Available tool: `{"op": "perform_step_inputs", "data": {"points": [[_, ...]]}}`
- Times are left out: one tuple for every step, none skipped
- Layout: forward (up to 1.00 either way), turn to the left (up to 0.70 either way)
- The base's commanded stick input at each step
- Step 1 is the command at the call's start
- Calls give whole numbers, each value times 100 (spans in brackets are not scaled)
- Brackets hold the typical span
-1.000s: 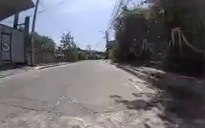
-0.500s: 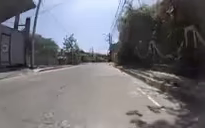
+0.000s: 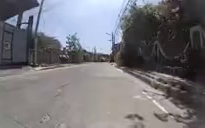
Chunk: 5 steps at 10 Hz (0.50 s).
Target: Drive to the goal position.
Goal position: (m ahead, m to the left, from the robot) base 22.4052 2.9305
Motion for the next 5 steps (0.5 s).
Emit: {"op": "perform_step_inputs", "data": {"points": [[100, 4], [100, 4], [100, 4], [100, 4], [100, 4]]}}
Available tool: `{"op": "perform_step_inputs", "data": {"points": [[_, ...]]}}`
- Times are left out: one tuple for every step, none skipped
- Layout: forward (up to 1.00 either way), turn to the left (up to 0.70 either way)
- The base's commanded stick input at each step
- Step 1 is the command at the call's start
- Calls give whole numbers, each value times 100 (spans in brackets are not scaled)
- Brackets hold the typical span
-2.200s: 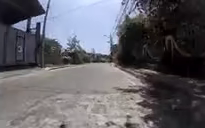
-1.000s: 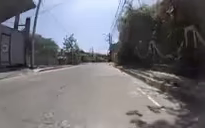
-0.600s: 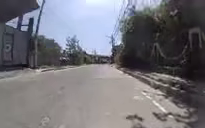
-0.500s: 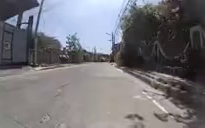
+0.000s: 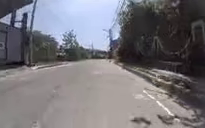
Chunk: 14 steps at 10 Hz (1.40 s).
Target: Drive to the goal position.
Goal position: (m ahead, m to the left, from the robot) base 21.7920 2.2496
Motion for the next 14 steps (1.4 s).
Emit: {"op": "perform_step_inputs", "data": {"points": [[100, 4], [100, 4], [100, 4], [100, 4], [100, 4], [100, 4], [100, 4], [100, 4], [100, 4], [100, 4], [100, 4], [100, 4], [100, -29], [100, -36]]}}
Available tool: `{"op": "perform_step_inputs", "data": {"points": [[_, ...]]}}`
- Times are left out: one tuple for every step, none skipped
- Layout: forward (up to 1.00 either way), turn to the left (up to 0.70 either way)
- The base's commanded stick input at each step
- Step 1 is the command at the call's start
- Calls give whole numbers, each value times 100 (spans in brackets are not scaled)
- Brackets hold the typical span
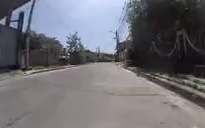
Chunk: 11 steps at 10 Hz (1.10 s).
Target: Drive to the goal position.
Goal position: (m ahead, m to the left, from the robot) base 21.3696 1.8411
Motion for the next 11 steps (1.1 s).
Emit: {"op": "perform_step_inputs", "data": {"points": [[100, -36], [100, -35], [100, -25], [100, -24], [100, -26], [100, -4], [100, 1], [100, 4], [100, 4], [100, 4], [100, 4]]}}
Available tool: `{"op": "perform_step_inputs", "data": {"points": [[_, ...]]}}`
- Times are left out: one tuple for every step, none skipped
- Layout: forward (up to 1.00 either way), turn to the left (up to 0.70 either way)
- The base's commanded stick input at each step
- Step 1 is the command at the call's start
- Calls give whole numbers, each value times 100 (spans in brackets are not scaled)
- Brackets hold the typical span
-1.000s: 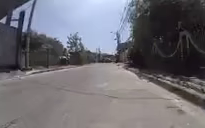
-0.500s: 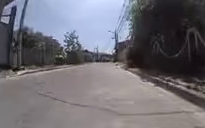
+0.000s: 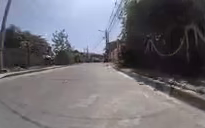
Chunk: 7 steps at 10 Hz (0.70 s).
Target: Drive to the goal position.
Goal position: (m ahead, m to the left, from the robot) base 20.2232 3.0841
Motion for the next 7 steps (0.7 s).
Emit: {"op": "perform_step_inputs", "data": {"points": [[100, 4], [100, 4], [100, 4], [100, 4], [100, 4], [100, 4], [100, 4]]}}
